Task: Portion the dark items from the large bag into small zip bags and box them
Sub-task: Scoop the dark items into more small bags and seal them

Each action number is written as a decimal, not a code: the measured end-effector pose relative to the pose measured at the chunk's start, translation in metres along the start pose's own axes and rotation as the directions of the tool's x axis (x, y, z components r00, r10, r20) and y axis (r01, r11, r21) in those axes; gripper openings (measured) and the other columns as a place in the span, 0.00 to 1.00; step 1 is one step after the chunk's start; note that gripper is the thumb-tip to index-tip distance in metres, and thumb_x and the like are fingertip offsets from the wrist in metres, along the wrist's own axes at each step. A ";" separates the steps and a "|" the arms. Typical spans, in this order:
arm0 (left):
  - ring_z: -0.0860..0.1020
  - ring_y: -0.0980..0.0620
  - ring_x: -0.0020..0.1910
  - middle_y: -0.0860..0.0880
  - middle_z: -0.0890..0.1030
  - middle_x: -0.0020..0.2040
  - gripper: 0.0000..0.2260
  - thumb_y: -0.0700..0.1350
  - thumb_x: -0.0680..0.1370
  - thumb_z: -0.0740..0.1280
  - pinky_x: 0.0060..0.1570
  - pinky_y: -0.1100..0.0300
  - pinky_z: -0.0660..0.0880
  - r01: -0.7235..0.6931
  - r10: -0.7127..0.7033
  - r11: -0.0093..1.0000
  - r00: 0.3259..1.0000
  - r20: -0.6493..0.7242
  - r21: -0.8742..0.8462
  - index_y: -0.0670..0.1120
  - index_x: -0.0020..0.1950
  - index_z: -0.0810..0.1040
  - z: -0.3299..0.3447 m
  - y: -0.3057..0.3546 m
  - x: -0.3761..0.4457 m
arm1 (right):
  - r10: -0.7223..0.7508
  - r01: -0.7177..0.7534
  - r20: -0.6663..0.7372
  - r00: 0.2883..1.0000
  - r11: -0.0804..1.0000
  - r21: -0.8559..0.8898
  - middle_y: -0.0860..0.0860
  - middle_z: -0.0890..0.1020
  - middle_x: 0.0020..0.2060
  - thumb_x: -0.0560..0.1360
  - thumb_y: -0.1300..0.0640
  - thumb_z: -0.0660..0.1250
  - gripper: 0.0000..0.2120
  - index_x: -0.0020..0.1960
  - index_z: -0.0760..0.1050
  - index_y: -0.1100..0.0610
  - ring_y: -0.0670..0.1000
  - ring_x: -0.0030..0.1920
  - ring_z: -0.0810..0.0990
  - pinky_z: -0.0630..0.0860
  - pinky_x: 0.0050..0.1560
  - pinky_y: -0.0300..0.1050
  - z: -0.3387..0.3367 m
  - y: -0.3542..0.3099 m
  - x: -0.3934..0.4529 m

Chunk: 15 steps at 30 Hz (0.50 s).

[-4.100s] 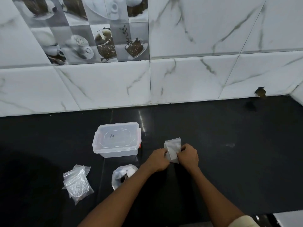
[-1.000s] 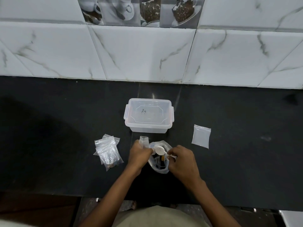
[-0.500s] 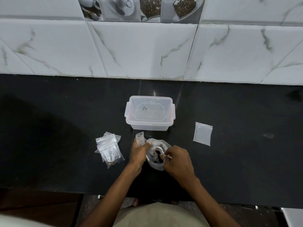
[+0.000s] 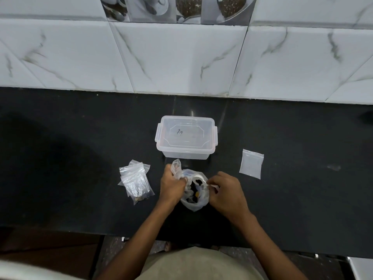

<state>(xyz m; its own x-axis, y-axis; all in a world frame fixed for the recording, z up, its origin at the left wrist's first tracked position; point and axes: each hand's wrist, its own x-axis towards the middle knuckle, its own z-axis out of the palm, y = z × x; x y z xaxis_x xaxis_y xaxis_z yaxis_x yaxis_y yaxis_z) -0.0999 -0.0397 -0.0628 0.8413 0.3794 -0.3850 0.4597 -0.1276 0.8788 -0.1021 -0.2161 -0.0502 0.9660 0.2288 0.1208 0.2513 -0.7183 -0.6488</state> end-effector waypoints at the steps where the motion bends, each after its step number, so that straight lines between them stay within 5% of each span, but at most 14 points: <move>1: 0.82 0.48 0.44 0.47 0.82 0.46 0.14 0.36 0.71 0.70 0.46 0.52 0.80 0.007 -0.007 1.000 1.000 0.027 -0.017 0.53 0.48 0.73 0.001 0.001 0.000 | -0.041 0.041 -0.004 0.999 0.998 -0.055 0.50 0.77 0.32 0.70 0.52 0.61 0.14 0.36 0.81 0.59 0.50 0.31 0.75 0.72 0.30 0.46 0.002 0.000 0.001; 5: 0.83 0.44 0.44 0.46 0.84 0.44 0.13 0.43 0.64 0.70 0.49 0.47 0.80 0.066 -0.057 0.996 0.990 0.130 -0.063 0.50 0.48 0.78 0.001 0.002 0.005 | -0.166 0.171 0.042 0.985 0.966 -0.193 0.51 0.73 0.31 0.71 0.52 0.59 0.14 0.31 0.74 0.58 0.53 0.28 0.72 0.67 0.26 0.45 0.008 -0.002 0.001; 10: 0.80 0.47 0.41 0.46 0.82 0.38 0.08 0.32 0.74 0.71 0.49 0.51 0.77 0.106 -0.064 0.960 0.984 0.169 -0.258 0.45 0.43 0.78 -0.002 0.000 0.007 | -0.134 0.171 0.170 0.976 0.959 -0.225 0.52 0.75 0.33 0.68 0.62 0.67 0.04 0.34 0.75 0.58 0.56 0.30 0.75 0.72 0.27 0.49 0.013 0.007 -0.004; 15: 0.78 0.49 0.34 0.45 0.80 0.35 0.07 0.33 0.76 0.70 0.34 0.57 0.75 0.132 -0.077 0.926 0.983 0.165 -0.353 0.44 0.42 0.77 -0.006 -0.001 0.003 | -0.179 0.226 0.227 0.957 0.953 -0.204 0.52 0.77 0.35 0.70 0.62 0.68 0.04 0.39 0.81 0.59 0.53 0.33 0.75 0.75 0.31 0.49 0.011 0.009 -0.005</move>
<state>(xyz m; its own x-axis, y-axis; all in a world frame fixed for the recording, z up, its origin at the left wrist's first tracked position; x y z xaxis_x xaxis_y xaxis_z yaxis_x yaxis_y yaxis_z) -0.0992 -0.0333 -0.0632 0.8386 0.2315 -0.4932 0.4369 0.2553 0.8625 -0.1058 -0.2168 -0.0653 0.8657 0.4968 0.0611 0.4706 -0.7662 -0.4376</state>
